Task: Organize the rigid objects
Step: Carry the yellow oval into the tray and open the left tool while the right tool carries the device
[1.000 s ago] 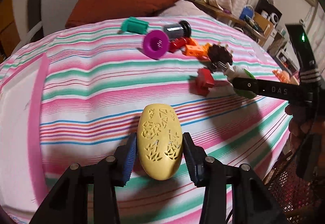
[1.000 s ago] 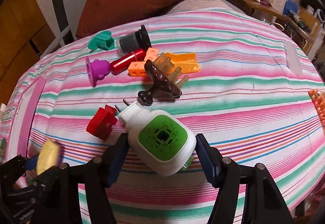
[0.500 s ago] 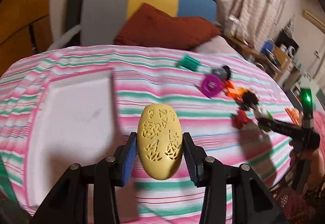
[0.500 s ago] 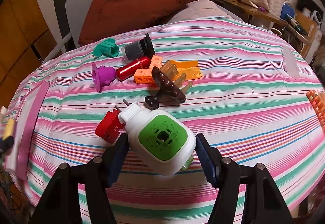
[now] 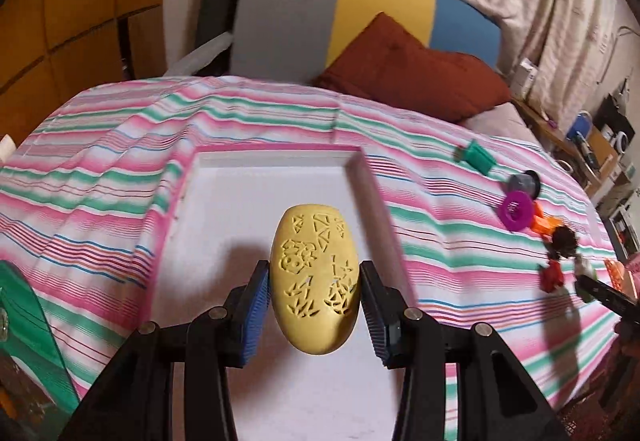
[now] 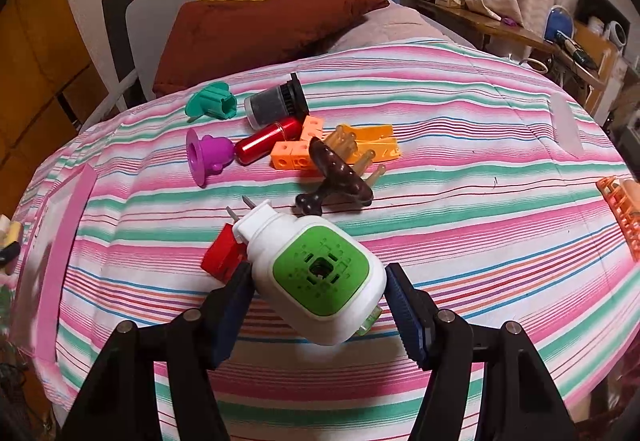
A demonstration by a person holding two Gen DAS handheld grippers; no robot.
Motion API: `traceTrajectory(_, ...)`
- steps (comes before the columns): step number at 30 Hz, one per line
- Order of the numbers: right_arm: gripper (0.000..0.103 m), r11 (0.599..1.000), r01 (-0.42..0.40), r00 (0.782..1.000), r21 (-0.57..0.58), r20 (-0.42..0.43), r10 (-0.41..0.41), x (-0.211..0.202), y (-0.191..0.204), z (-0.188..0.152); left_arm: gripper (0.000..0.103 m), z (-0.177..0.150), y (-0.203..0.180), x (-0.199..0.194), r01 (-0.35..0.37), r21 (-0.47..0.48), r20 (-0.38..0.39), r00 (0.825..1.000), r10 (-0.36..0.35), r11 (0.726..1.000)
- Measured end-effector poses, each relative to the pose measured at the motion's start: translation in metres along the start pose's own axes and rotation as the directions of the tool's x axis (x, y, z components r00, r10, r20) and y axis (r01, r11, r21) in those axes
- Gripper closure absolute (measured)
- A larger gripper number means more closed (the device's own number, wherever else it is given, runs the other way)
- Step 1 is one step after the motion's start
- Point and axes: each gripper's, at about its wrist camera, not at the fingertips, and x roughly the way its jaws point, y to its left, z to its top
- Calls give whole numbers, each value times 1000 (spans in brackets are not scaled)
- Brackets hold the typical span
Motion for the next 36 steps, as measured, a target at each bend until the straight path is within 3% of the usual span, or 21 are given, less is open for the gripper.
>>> traceTrajectory(11, 37, 992, -112, 992, -64, 43, 115, -20, 64, 20, 59, 20, 41, 42, -55, -39, -73, 996, 52, 998)
traceTrajectory(22, 37, 926, -313, 949, -213, -40, 311, -7, 193, 22, 59, 49, 56, 77, -134, -17, -102, 986, 132, 991)
traceTrajectory(28, 37, 893, -367, 930, -260, -72, 361, -1, 246, 21, 59, 59, 69, 100, -170, -14, -121, 978, 167, 985)
traceTrajectory(36, 37, 883, -388, 922, -266, -100, 375, 13, 279, 26, 59, 58, 70, 110, -168, 9, -124, 978, 167, 986)
